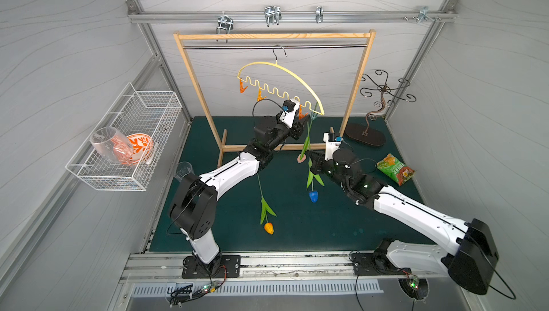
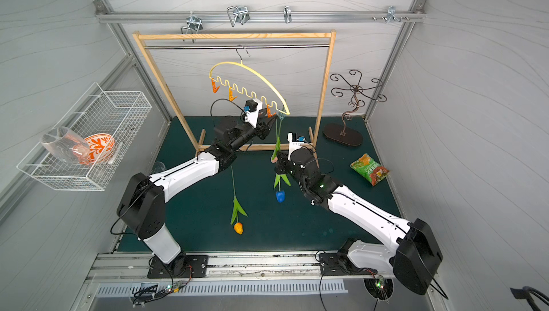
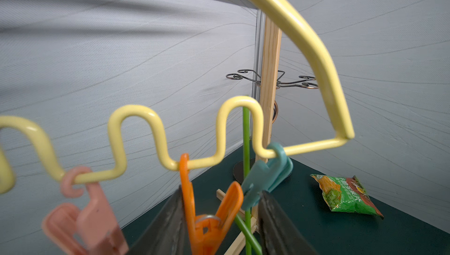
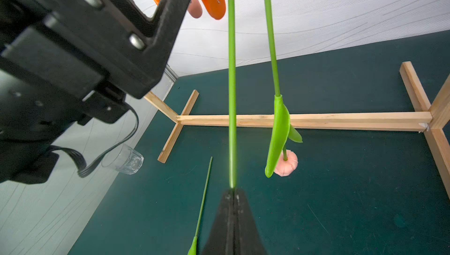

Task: Dry the flowers on a clothes hanger
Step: Open the clamp at the hanger.

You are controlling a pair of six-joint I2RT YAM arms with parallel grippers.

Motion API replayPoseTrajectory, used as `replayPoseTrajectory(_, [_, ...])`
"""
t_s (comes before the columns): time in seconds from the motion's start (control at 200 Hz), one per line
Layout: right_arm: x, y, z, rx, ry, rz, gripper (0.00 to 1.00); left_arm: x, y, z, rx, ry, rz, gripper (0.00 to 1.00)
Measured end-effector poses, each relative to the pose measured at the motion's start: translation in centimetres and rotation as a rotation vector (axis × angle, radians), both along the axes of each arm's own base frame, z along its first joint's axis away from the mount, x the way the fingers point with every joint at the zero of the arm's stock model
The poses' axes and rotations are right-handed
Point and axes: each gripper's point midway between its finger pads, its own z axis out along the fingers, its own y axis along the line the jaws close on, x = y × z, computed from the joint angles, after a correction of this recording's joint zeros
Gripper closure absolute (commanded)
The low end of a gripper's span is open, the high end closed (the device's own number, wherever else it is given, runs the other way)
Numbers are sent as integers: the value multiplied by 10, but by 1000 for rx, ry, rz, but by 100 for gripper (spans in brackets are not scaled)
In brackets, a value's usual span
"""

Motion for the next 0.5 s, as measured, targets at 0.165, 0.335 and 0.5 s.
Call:
replayPoseTrajectory(0.165, [0,0,0,0,0,-1,100,1,-1,5,-6,-6,10,49])
replayPoseTrajectory(0.335, [1,-2,1,2,-2,-5,100,4,-2,6,-7,-7,24,53])
replayPoseTrajectory(0.5, [1,-4,4,8,-7,-8,100,6,-3,1,0,1,31,55])
